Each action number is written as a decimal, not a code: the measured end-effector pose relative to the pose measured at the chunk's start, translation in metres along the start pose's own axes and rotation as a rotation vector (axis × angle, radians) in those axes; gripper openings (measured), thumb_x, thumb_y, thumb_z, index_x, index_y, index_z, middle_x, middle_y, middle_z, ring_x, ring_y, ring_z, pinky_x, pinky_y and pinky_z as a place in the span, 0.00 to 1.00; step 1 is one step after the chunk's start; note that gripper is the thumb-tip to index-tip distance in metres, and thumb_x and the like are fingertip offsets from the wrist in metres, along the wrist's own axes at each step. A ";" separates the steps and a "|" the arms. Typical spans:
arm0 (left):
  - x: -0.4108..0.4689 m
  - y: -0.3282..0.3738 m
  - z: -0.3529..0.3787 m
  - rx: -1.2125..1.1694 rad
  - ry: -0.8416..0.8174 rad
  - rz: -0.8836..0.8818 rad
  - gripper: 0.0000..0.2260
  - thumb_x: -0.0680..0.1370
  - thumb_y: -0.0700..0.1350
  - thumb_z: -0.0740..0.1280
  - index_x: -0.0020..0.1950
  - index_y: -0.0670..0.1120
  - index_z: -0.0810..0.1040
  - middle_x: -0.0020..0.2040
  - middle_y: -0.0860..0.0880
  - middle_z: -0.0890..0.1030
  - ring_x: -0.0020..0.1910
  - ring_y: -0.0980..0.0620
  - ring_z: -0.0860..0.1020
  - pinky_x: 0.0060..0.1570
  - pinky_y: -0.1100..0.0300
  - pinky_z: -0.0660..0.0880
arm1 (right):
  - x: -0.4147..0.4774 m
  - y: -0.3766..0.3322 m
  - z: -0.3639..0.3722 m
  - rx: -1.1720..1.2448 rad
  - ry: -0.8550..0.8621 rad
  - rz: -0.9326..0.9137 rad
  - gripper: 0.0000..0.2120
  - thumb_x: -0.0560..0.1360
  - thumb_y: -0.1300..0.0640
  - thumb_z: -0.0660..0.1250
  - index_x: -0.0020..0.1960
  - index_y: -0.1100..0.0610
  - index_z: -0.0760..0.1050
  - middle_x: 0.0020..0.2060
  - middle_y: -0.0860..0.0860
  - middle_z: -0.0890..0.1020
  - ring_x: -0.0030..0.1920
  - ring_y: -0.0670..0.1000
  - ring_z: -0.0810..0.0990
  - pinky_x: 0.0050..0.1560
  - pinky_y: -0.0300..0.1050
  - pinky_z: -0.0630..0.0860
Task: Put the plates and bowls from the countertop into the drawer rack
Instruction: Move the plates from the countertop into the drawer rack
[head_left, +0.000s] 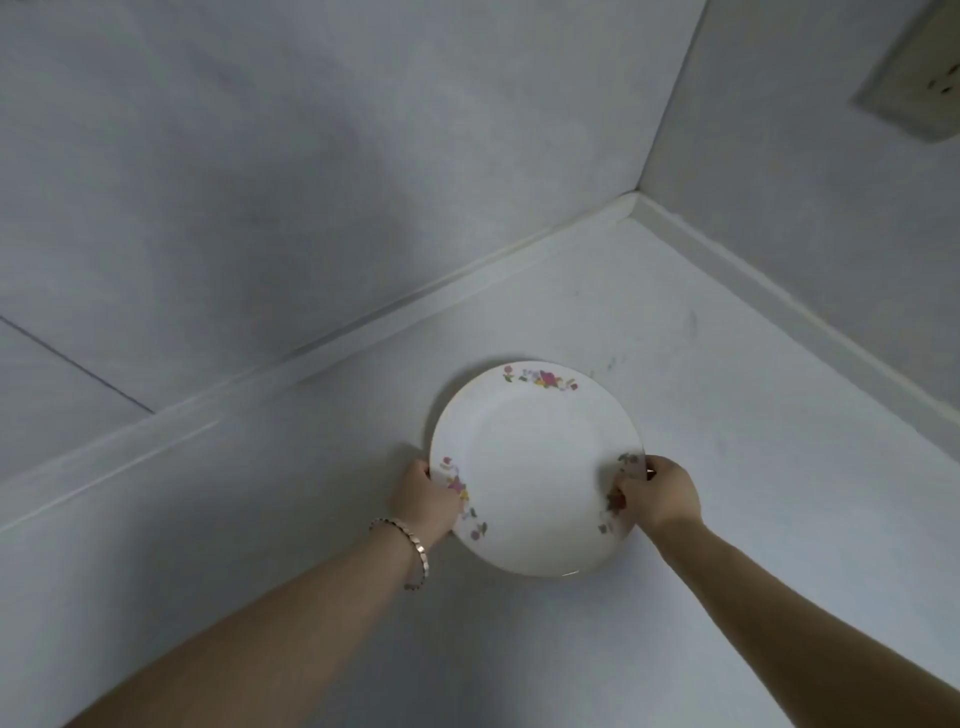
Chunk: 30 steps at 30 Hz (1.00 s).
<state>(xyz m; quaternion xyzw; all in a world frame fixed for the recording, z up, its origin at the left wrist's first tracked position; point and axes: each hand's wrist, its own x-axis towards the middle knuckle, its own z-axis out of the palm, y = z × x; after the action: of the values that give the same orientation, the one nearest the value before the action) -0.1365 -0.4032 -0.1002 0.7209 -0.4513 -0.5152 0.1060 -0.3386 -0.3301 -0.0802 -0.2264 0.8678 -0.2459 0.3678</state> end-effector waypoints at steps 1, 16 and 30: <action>-0.011 -0.002 -0.001 -0.045 -0.001 -0.010 0.10 0.73 0.34 0.67 0.53 0.40 0.74 0.53 0.40 0.80 0.53 0.40 0.80 0.51 0.46 0.79 | -0.007 0.005 -0.005 -0.012 -0.005 -0.016 0.12 0.78 0.63 0.57 0.39 0.62 0.75 0.25 0.50 0.76 0.27 0.47 0.73 0.23 0.36 0.70; -0.276 -0.135 -0.024 -0.398 0.232 -0.039 0.12 0.74 0.30 0.62 0.33 0.40 0.75 0.30 0.43 0.76 0.13 0.57 0.74 0.15 0.61 0.74 | -0.201 0.094 -0.061 -0.163 -0.208 -0.359 0.10 0.72 0.63 0.61 0.47 0.66 0.78 0.30 0.55 0.79 0.33 0.53 0.75 0.28 0.38 0.68; -0.478 -0.398 -0.107 -0.663 0.491 -0.267 0.06 0.75 0.30 0.61 0.42 0.36 0.77 0.48 0.37 0.81 0.46 0.40 0.81 0.35 0.52 0.80 | -0.446 0.187 0.037 -0.426 -0.567 -0.621 0.05 0.72 0.63 0.62 0.38 0.61 0.75 0.35 0.55 0.81 0.31 0.51 0.76 0.27 0.39 0.70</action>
<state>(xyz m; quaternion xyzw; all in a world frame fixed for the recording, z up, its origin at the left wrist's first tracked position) 0.1392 0.1538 0.0107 0.8011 -0.1255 -0.4548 0.3683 -0.0713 0.0616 0.0212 -0.6038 0.6554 -0.0894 0.4448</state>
